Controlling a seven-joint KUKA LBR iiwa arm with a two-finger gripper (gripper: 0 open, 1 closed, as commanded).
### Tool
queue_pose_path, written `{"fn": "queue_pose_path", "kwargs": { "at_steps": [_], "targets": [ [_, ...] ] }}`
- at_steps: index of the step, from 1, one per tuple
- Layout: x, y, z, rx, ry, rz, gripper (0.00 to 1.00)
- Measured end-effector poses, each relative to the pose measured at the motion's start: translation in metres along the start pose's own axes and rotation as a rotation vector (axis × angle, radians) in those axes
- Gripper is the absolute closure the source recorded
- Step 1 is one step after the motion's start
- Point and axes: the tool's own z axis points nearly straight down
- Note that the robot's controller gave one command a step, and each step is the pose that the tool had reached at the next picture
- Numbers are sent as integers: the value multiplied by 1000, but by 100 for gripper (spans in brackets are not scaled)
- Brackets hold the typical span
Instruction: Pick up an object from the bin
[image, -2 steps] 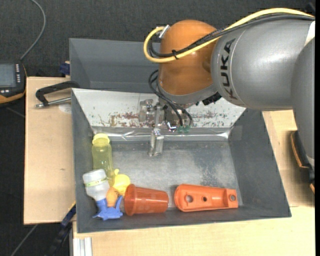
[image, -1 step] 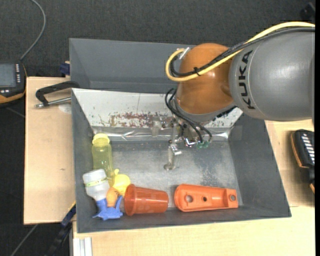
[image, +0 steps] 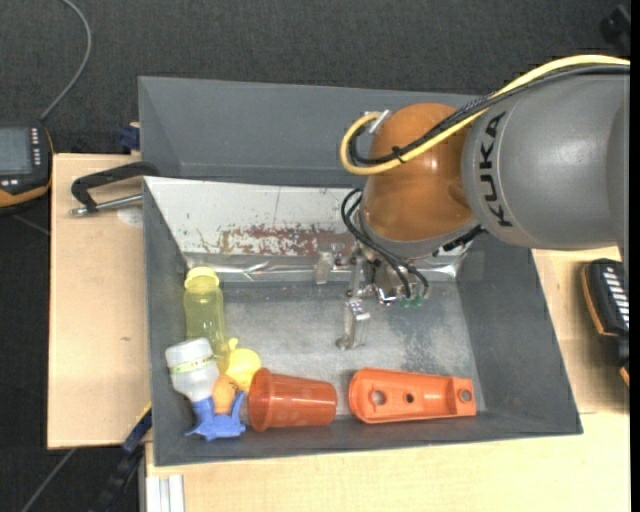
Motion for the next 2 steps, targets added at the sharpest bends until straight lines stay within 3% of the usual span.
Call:
{"fn": "queue_pose_path", "kwargs": {
  "at_steps": [1, 2],
  "targets": [
    [-4, 67, 28, -6, -10, -93, 0],
    [17, 49, 44, -8, -6, -91, 0]
  ]
}}
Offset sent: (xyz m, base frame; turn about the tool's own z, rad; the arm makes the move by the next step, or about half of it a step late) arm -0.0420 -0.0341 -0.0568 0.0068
